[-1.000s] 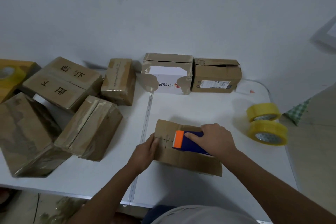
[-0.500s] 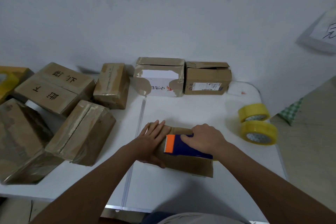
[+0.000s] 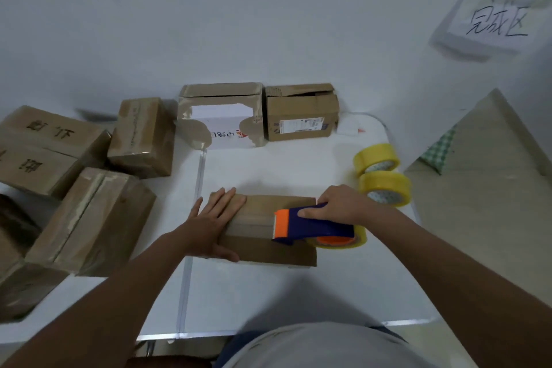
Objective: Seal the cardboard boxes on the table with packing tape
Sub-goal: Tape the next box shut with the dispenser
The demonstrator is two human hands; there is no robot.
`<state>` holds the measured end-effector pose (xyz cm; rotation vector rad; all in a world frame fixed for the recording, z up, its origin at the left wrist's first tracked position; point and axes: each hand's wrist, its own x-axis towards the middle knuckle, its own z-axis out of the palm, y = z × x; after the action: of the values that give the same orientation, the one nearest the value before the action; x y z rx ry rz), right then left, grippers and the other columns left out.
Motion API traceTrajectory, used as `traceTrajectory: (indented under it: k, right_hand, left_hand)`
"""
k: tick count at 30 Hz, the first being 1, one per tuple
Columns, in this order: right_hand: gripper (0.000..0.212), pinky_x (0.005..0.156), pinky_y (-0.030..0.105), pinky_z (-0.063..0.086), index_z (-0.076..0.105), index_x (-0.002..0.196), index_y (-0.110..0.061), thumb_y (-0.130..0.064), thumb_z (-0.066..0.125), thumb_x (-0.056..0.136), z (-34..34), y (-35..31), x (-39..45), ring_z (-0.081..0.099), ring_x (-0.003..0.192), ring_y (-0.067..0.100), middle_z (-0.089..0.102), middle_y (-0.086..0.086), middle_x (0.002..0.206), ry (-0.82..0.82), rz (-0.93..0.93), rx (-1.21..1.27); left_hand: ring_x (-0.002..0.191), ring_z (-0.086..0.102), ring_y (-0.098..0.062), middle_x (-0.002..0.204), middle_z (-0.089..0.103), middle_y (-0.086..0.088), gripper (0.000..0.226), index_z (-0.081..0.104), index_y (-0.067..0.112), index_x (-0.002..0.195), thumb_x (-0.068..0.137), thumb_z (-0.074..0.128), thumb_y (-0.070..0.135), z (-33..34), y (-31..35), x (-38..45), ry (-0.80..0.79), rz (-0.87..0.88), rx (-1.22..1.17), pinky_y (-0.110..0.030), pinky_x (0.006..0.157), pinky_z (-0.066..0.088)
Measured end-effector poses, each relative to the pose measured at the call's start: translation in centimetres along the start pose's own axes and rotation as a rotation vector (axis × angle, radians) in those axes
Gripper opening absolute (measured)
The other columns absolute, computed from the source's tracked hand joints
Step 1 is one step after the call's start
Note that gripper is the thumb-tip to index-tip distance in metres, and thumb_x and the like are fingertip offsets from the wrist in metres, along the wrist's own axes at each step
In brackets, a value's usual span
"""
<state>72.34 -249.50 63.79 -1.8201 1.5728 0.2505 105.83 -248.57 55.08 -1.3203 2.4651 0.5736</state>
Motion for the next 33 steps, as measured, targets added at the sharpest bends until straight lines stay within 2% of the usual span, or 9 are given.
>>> traceTrajectory:
  k: [4,8,10,17,21,24,27,30,33]
  right_hand:
    - [0.066,0.053,0.026,0.034,0.059,0.064,-0.014,-0.079,0.05,0.078,0.7,4.0,-0.7,0.049,0.053,0.013,0.054,0.001,0.06,0.017,0.062,-0.038]
    - [0.072,0.054,0.027,0.035,0.066,0.075,-0.009,-0.078,0.05,0.078,1.8,4.7,-0.1,0.05,0.055,0.013,0.058,0.003,0.064,0.054,0.023,-0.034]
    - [0.067,0.054,0.025,0.036,0.065,0.073,-0.013,-0.078,0.049,0.079,1.8,4.8,-0.1,0.051,0.056,0.011,0.06,0.002,0.065,0.042,0.016,-0.035]
    - [0.064,0.055,0.029,0.035,0.061,0.071,-0.014,-0.074,0.044,0.085,4.3,0.9,0.8,0.049,0.057,0.013,0.056,0.002,0.066,0.066,-0.042,-0.044]
    - [0.058,0.051,0.027,0.033,0.054,0.064,-0.023,-0.076,0.042,0.084,5.2,-0.5,1.8,0.051,0.058,0.011,0.054,-0.002,0.064,0.088,-0.021,-0.035]
    - [0.059,0.053,0.026,0.034,0.058,0.073,-0.022,-0.077,0.041,0.084,5.1,-0.2,1.8,0.053,0.064,0.011,0.056,-0.003,0.07,0.07,-0.016,-0.01]
    - [0.064,0.057,0.026,0.038,0.066,0.091,-0.019,-0.077,0.039,0.085,5.1,-0.3,1.6,0.055,0.071,0.011,0.06,-0.003,0.079,0.032,-0.019,-0.003]
    - [0.062,0.058,0.024,0.038,0.066,0.097,-0.018,-0.073,0.039,0.088,5.2,-0.6,1.4,0.057,0.073,0.011,0.062,-0.002,0.084,0.001,0.0,0.022]
    - [0.055,0.059,0.024,0.037,0.061,0.097,-0.017,-0.067,0.039,0.091,6.3,-0.2,0.8,0.059,0.08,0.015,0.063,0.001,0.091,-0.018,0.033,0.099]
  left_hand:
    - [0.144,-0.033,-0.018,0.156,-0.036,0.012,0.134,-0.025,0.042,0.15,0.052,0.045,0.101,0.0,0.0,0.0,-0.001,-0.003,-0.007,-0.059,0.117,-0.003]
    - [0.144,-0.034,-0.019,0.156,-0.037,0.012,0.133,-0.026,0.042,0.149,0.054,0.047,0.099,-0.3,0.1,0.0,-0.021,-0.005,0.005,-0.06,0.118,-0.003]
    - [0.144,-0.035,-0.018,0.157,-0.037,0.011,0.132,-0.027,0.043,0.149,0.056,0.049,0.098,-0.2,-0.1,0.0,-0.018,0.004,0.008,-0.059,0.118,-0.004]
    - [0.147,-0.029,-0.022,0.156,-0.038,0.007,0.131,-0.032,0.045,0.145,0.062,0.06,0.088,-4.1,-4.0,0.3,-0.123,0.019,0.171,-0.059,0.117,-0.006]
    - [0.148,-0.024,-0.023,0.16,-0.029,0.003,0.119,-0.018,0.032,0.155,0.077,0.062,0.073,-5.6,-2.9,0.6,-0.201,-0.046,0.206,-0.058,0.118,-0.002]
    - [0.15,-0.021,-0.022,0.163,-0.023,-0.001,0.084,-0.012,0.027,0.157,0.097,0.032,0.066,-3.9,0.6,1.0,-0.129,-0.128,-0.061,-0.051,0.12,-0.006]
    - [0.149,-0.023,-0.018,0.163,-0.024,0.002,0.064,-0.009,0.032,0.157,0.103,0.016,0.055,-1.2,4.0,1.8,0.074,-0.256,-0.298,-0.046,0.119,-0.012]
    - [0.149,-0.024,-0.018,0.163,-0.024,0.0,0.063,-0.012,0.032,0.156,0.104,0.018,0.052,0.8,5.7,2.6,0.254,-0.394,-0.235,-0.046,0.119,-0.014]
    - [0.149,-0.024,-0.02,0.163,-0.023,-0.001,0.066,-0.016,0.032,0.154,0.102,0.016,0.055,1.6,5.9,2.9,0.293,-0.425,-0.176,-0.046,0.12,-0.015]
